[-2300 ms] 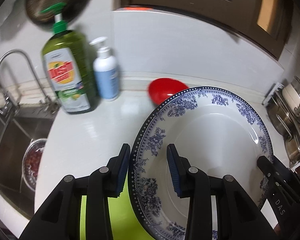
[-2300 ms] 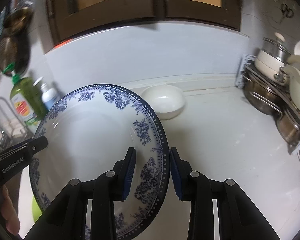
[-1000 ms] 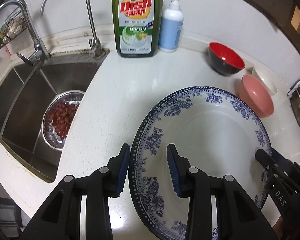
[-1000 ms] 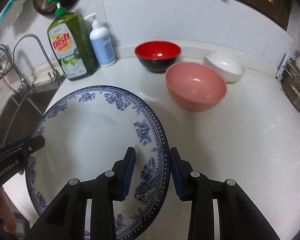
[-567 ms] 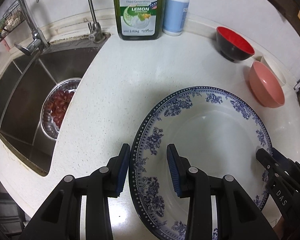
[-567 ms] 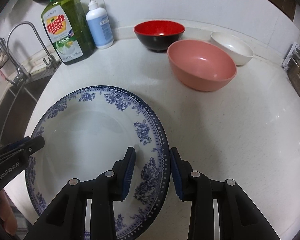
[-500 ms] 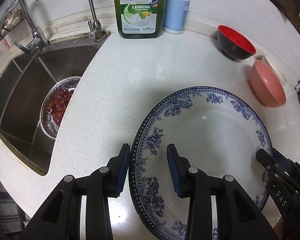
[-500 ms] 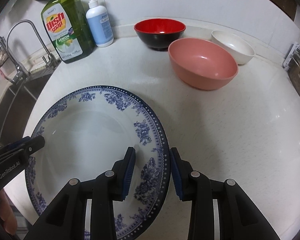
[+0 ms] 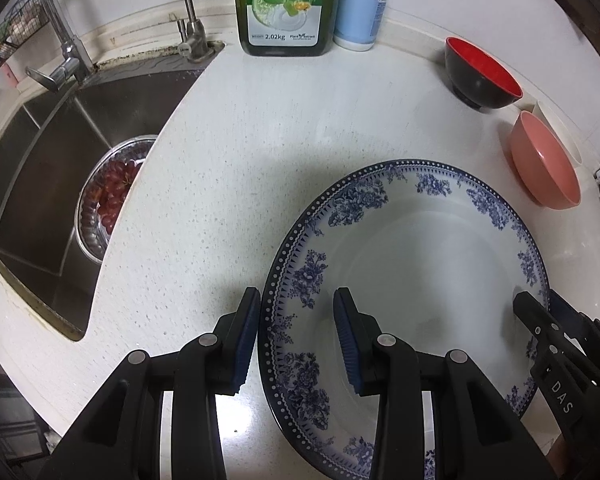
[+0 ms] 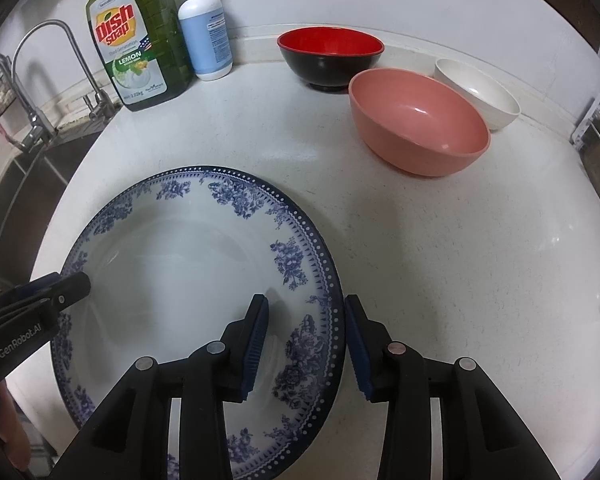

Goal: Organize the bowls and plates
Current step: 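Lower the blue-and-white plate onto the green plate and open both tools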

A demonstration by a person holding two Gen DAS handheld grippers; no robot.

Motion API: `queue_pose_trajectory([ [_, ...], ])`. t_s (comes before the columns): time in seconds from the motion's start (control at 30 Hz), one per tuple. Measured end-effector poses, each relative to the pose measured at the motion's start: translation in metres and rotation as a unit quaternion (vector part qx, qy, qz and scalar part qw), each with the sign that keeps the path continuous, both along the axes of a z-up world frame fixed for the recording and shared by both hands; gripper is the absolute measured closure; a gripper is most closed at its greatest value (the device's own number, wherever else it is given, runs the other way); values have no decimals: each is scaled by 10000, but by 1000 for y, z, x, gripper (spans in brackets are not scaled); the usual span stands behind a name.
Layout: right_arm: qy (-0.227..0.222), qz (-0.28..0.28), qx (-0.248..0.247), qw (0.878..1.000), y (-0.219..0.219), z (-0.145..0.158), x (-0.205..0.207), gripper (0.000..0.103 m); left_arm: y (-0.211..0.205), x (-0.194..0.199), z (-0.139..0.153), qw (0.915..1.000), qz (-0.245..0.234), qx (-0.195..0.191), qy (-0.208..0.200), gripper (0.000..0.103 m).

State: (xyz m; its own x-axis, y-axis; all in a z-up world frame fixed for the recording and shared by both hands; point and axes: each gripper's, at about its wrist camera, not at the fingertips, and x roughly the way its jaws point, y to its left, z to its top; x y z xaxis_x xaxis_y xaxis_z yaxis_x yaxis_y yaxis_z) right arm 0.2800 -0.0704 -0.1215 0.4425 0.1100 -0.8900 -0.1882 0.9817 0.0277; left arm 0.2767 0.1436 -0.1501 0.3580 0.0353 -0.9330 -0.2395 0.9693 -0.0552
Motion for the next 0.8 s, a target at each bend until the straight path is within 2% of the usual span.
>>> queue_pose_trajectory([
  [0.17,42,32,6,10000,0,0,2,61,1,0,-1,10000,45,-37,41,66],
  [0.27,58,71,40,10000,2,0,3,57,1,0,0,10000,61,-49,0,64],
  [0.33,67,89,62,9999,1,0,3,54,1,0,2,10000,57,-46,-38,60],
  [0.4,119,85,96,9998,0,-1,4,50,0,-1,5,9999,80,31,-108,49],
  [0.43,134,63,118,9998,-1,-2,5,48,0,-1,7,9998,83,87,-140,47],
  [0.6,47,-24,166,9998,-7,5,3,45,-7,0,19,9990,-28,314,-311,33],
  [0.8,-121,-62,238,9996,-17,20,1,44,-21,5,35,9979,-248,369,-476,27],
])
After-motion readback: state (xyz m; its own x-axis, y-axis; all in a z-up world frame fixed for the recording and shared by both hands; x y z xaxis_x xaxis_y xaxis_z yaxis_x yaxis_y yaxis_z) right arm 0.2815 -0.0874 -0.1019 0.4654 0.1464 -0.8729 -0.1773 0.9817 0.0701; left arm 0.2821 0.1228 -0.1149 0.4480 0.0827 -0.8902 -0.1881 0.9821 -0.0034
